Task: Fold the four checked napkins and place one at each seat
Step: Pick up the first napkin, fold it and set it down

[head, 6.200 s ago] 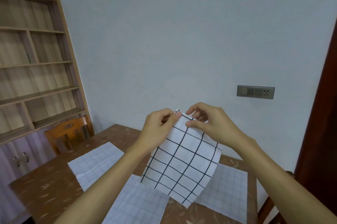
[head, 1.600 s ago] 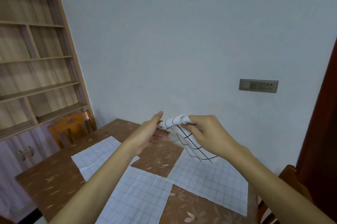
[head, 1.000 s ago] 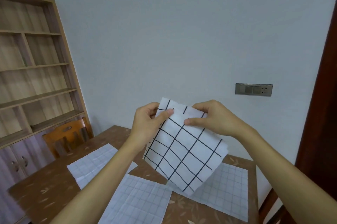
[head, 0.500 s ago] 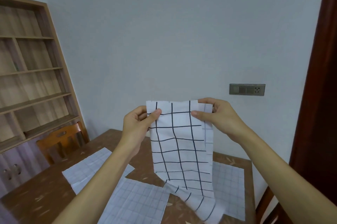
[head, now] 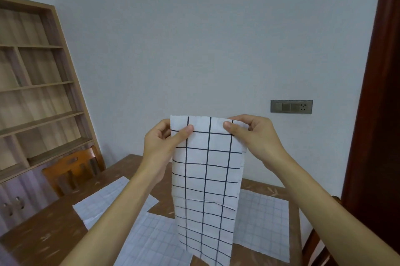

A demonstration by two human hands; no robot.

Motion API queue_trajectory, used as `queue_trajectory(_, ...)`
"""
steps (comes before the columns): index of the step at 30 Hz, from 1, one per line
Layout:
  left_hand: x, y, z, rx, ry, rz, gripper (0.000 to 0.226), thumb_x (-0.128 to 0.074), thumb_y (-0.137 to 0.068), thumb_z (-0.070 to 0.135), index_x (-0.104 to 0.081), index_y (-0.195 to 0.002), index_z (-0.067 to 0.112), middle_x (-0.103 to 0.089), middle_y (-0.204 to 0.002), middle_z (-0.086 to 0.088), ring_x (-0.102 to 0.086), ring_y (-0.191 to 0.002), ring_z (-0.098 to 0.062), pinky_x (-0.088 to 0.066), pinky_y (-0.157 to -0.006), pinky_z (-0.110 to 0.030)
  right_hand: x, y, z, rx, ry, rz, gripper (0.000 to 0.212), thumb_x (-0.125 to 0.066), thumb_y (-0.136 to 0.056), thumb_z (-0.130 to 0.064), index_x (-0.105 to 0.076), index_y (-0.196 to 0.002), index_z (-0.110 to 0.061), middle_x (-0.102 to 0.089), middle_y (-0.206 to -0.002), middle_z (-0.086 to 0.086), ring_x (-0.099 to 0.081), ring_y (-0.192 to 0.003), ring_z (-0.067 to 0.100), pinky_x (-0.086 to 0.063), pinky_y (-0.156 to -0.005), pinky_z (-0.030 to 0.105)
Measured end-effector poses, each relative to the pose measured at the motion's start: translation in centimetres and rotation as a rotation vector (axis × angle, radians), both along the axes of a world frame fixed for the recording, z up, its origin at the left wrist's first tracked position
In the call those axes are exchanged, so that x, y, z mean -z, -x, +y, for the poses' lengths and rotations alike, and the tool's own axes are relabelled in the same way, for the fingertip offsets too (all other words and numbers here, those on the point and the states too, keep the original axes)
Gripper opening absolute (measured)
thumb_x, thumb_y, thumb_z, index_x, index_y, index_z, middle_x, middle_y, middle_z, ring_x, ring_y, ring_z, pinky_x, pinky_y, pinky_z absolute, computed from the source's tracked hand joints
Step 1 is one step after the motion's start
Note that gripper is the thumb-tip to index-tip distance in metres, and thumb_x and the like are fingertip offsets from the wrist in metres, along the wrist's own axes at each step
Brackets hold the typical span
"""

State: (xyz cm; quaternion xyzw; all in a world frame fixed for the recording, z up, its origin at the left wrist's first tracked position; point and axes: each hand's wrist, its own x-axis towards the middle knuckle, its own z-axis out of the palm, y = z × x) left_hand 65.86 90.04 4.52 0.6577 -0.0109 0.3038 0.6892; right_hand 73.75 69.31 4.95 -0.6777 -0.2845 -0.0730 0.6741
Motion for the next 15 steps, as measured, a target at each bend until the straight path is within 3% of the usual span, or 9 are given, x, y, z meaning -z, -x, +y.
queue_trajectory(3, 0.1, 0.2, 0.4, 0.068, -0.08, 0.039, 0.034, -0.078, -0.079, 0.016, -0.073, -0.112, 0.011, -0.078, -0.107, -0.006, -0.075, -0.101, -0.024, -0.061, -0.086, -0.036, -0.5, 0.1, -0.6, -0.021, 0.015, -0.04, 0.01, -0.068, -0.093, -0.022, -0.078, -0.094, -0.025, -0.079, -0.088, -0.007, -0.074, -0.082, 0.007, -0.056, -0.072, 0.015)
queue_trajectory(6, 0.3, 0.2, 0.6, 0.039, -0.102, 0.025, 0.028, -0.078, -0.08, 0.006, -0.074, -0.108, 0.006, -0.079, -0.105, -0.009, -0.075, -0.099, -0.028, -0.062, -0.084, -0.035, -0.6, 0.0, -1.1, -0.06, 0.03, -0.063, 0.016, -0.062, -0.097, -0.022, -0.077, -0.104, -0.025, -0.079, -0.088, -0.001, -0.075, -0.082, 0.014, -0.057, -0.076, 0.02)
queue_trajectory(8, 0.4, 0.1, 0.6, 0.017, -0.093, 0.018, 0.03, -0.081, -0.076, 0.009, -0.075, -0.105, 0.005, -0.079, -0.102, -0.01, -0.075, -0.097, -0.03, -0.062, -0.085, -0.038, -0.4, -0.1, -1.1, -0.083, 0.068, -0.086, 0.02, -0.059, -0.099, -0.024, -0.073, -0.113, -0.028, -0.074, -0.068, -0.008, -0.069, -0.065, 0.012, -0.054, -0.077, 0.017)
queue_trajectory(10, 0.4, -0.1, 0.5, -0.005, -0.087, 0.013, 0.029, -0.082, -0.075, 0.01, -0.075, -0.102, 0.004, -0.079, -0.1, -0.012, -0.075, -0.093, -0.03, -0.062, -0.084, -0.04, -0.1, -0.2, -1.3, -0.074, 0.12, -0.102, 0.022, -0.055, -0.101, -0.025, -0.069, -0.118, -0.029, -0.051, -0.044, -0.02, -0.05, -0.048, 0.002, -0.046, -0.07, 0.01)
queue_trajectory(11, 0.4, -0.2, 0.5, -0.012, -0.081, 0.011, 0.028, -0.082, -0.075, 0.01, -0.075, -0.101, 0.004, -0.078, -0.099, -0.013, -0.075, -0.092, -0.03, -0.062, -0.083, -0.04, -0.1, -0.2, -1.4, -0.073, 0.135, -0.109, 0.022, -0.054, -0.102, -0.026, -0.069, -0.118, -0.031, -0.045, -0.042, -0.02, -0.046, -0.046, 0.001, -0.044, -0.069, 0.011)
queue_trajectory(13, 0.4, -0.3, 0.5, -0.011, -0.074, 0.003, 0.029, -0.083, -0.074, 0.012, -0.075, -0.101, 0.003, -0.078, -0.099, -0.014, -0.075, -0.09, -0.029, -0.061, -0.082, -0.039, -0.2, 0.0, -1.5, -0.082, 0.139, -0.115, 0.023, -0.054, -0.101, -0.031, -0.068, -0.117, -0.036, -0.058, -0.051, -0.01, -0.056, -0.055, 0.007, -0.05, -0.08, 0.019)
queue_trajectory(15, 0.3, -0.3, 0.5, -0.003, -0.07, -0.009, 0.034, -0.084, -0.071, 0.016, -0.075, -0.101, 0.003, -0.078, -0.099, -0.015, -0.074, -0.089, -0.028, -0.062, -0.082, -0.038, 0.1, -0.4, -1.6, -0.096, 0.112, -0.098, 0.023, -0.058, -0.098, -0.038, -0.067, -0.119, -0.041, -0.07, -0.073, 0.009, -0.07, -0.083, 0.024, -0.053, -0.093, 0.031)
